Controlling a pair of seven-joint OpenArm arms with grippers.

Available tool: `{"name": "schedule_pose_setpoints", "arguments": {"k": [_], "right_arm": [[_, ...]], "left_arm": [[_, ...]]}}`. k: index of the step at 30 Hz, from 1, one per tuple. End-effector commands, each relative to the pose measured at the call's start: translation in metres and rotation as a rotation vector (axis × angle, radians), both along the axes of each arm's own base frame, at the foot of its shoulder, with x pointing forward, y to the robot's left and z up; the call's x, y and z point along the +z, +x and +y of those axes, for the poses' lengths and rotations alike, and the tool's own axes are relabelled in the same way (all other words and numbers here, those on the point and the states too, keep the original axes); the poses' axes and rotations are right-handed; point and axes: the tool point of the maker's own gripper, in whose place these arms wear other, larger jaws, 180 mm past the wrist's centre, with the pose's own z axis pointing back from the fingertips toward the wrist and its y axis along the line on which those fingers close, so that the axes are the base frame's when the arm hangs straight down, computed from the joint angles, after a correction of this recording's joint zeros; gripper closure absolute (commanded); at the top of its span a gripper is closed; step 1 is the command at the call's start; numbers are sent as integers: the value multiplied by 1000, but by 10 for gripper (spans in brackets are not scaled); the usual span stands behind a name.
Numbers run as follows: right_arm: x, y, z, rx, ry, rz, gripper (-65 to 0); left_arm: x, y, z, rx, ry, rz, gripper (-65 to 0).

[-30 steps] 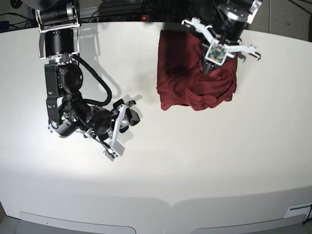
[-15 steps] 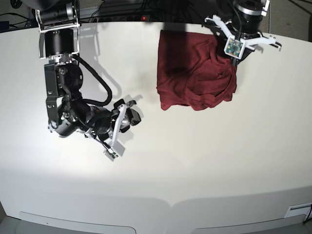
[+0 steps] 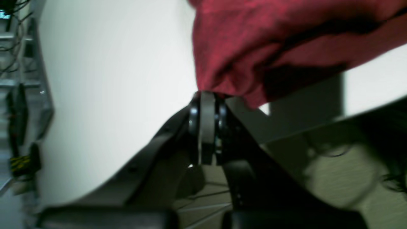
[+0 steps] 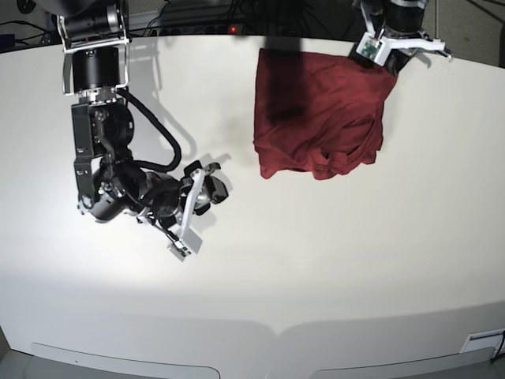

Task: Fold the T-shirt properly
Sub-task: 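Pull the bundle edge with the left gripper to flatten the shirt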

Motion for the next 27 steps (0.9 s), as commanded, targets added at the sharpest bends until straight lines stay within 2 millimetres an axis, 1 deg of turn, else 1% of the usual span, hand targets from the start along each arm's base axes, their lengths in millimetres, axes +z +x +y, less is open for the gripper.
{"name": "schedule_pose_setpoints", "arguments": {"k": [1,5,8,11,13,14,16,17,18,20,21,22,24,25,27], "right_arm": [[17,12,1,1,20,-58,-258],[18,12,1,1,21,-59,-258],[18,12,1,1,21,-59,-258],[18,12,1,1,21,-59,-258],[18,12,1,0,21,-59,-258],[18,12,1,1,21,-59,-258],[18,12,1,1,22,-59,-258],[18,12,1,0,21,-59,-258],[18,12,1,0,21,-59,-258],[18,12,1,1,22,-59,-258],[18,12,1,1,22,-59,-258],[18,12,1,0,21,-59,-258],[18,12,2,1,23,-59,-258],[18,12,2,1,24,-59,-258],[18,12,2,1,22,-58,-258]], "left_arm": [[6,3,8,4,25,-28,0],[6,6,33,52,74,-33,0],[9,9,45,75,95,-45,0],[10,10,44,69,92,-54,0],[17,16,41,43,100,-93,0],[25,22,41,35,110,-137,-34],[45,38,39,43,97,-231,-133],[54,46,36,49,72,-263,-170],[63,53,33,61,35,-292,-190],[82,69,20,64,-77,-345,-193],[87,75,8,35,-141,-349,-192],[91,79,-6,-12,-203,-342,-192],[89,85,-32,-118,-297,-298,-192],[86,85,-41,-159,-321,-268,-192],[86,89,-48,-195,-335,-249,-192]]}}
